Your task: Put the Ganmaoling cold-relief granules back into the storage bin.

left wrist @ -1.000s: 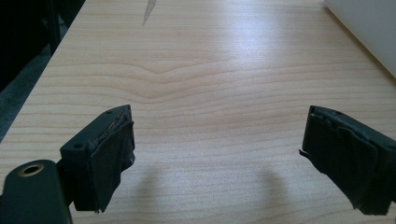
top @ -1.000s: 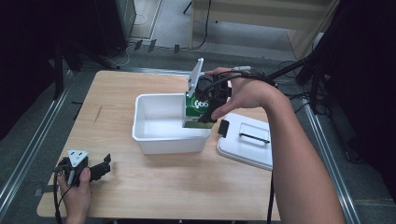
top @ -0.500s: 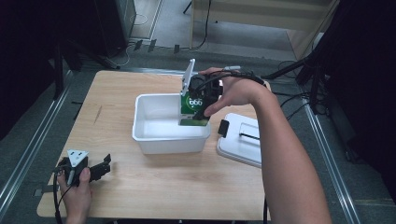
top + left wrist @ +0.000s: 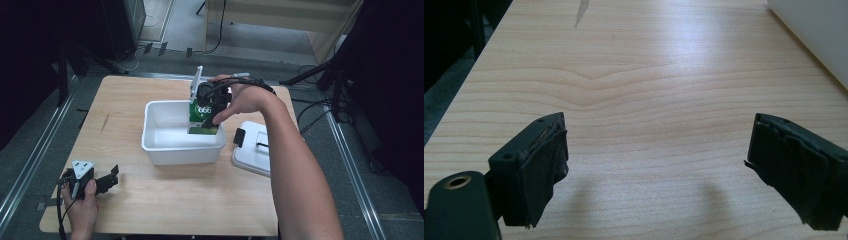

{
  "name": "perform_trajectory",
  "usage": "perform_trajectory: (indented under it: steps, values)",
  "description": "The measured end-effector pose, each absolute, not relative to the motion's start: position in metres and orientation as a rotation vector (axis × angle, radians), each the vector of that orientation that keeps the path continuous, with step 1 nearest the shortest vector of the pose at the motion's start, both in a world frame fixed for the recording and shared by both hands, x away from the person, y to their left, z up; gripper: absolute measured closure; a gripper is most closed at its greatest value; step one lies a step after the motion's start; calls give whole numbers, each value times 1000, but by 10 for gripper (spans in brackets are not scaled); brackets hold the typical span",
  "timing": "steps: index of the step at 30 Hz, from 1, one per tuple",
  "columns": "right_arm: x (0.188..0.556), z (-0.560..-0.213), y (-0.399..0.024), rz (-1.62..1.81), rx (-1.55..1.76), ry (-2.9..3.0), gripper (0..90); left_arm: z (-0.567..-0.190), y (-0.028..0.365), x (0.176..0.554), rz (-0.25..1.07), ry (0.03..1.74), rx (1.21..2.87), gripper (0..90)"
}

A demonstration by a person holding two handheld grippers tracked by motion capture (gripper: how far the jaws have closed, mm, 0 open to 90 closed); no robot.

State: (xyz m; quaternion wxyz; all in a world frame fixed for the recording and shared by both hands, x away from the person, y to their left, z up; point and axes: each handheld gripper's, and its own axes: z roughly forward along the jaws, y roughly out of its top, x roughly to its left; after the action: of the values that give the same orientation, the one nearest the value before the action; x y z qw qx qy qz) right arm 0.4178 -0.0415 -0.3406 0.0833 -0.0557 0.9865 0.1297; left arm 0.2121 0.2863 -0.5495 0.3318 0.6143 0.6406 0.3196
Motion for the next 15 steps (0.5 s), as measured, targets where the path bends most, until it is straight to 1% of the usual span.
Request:
perform_trajectory:
  steps: [15]
  values:
    - [426, -366, -41, 365, -181, 2960, 163, -550, 286, 212, 837, 1674, 1609, 95]
